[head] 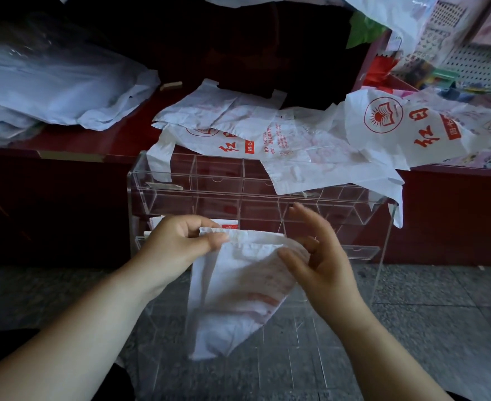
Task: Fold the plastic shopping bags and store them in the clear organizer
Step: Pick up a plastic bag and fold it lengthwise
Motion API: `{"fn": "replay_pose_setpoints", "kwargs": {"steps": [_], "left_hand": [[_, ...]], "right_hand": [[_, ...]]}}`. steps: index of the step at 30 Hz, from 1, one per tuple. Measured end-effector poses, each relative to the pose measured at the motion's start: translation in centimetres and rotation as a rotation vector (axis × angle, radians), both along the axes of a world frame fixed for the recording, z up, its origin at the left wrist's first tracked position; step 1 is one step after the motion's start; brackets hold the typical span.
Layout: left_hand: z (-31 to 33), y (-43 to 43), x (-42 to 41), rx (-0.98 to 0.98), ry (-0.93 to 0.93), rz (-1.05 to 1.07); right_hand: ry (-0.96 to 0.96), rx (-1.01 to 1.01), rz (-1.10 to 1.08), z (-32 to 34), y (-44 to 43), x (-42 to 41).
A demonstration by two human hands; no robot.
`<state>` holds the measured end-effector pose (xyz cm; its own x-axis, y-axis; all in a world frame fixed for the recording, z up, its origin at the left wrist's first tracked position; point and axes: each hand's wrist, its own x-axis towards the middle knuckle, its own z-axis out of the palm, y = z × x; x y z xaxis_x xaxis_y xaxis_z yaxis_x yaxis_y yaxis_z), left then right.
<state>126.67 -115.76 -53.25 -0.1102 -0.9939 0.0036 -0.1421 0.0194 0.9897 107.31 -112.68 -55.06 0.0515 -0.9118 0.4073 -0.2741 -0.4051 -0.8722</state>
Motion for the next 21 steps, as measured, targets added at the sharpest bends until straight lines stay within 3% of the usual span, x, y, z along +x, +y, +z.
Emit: {"fn": "replay_pose_setpoints", "kwargs": {"steps": [4, 11, 14, 17, 21], "left_hand": [[-0.3, 0.1, -0.7, 0.070, 0.099, 0.016], [-0.3, 0.9, -2.1, 0.053, 0.117, 0.056], [0.1, 1.7, -2.6, -0.061, 0.041, 0.070], [-0.2, 2.2, -3.0, -0.201, -0.053, -0.058], [-1.1, 2.3, -3.2, -0.200, -0.105, -0.157]], "right_hand": [[0.115, -0.100, -0.021, 0.1, 0.0, 0.2], [0.001, 0.122, -0.168, -0.2, 0.1, 0.3], [-0.038, 0.146, -0.196, 0.1, 0.2, 0.5], [-0.036, 0.124, -0.228, 0.4, 0.3, 0.9], [-0.009, 0.088, -0.260, -0.1, 0.2, 1.2]]}}
